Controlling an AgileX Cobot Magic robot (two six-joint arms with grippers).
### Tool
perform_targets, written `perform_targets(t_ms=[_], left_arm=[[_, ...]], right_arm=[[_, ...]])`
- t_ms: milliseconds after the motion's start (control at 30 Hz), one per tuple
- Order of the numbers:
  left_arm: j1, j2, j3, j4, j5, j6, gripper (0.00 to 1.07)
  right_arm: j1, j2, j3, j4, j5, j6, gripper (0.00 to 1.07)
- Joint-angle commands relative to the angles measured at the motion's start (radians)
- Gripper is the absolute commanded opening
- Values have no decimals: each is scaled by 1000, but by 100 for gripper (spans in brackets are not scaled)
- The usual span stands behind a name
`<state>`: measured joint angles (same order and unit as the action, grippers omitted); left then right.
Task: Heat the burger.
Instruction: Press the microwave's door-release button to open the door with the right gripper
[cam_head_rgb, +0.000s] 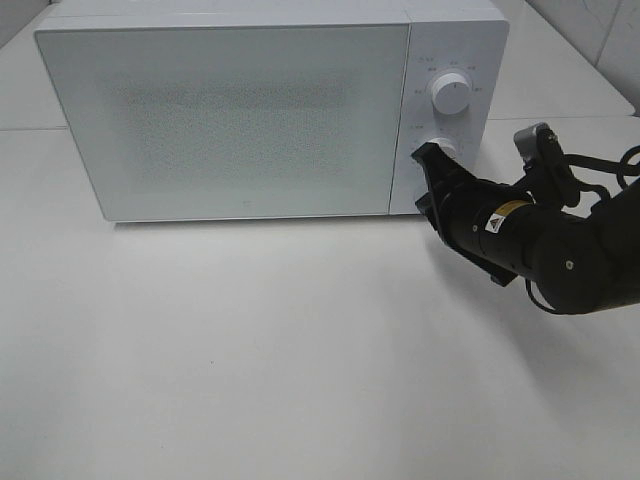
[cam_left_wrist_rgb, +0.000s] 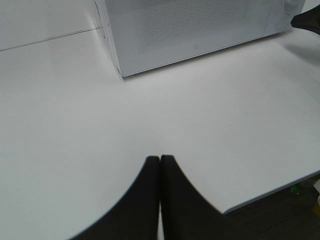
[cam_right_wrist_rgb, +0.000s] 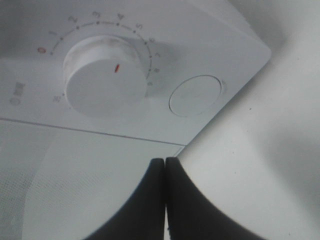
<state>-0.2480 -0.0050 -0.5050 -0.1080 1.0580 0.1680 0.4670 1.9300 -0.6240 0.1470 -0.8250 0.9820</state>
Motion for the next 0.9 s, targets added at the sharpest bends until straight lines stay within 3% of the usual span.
perform_targets(t_ms=[33, 433, 900], left_arm=[[3, -21, 2, -1, -15, -5, 0], [3, -21, 2, -1, -15, -5, 0], [3, -21, 2, -1, -15, -5, 0]], right_arm=[[-3, -2, -8, 43, -19, 2, 0], [-10, 63, -66, 122, -67, -23, 0], [-38, 68, -98, 81, -40, 31, 0]])
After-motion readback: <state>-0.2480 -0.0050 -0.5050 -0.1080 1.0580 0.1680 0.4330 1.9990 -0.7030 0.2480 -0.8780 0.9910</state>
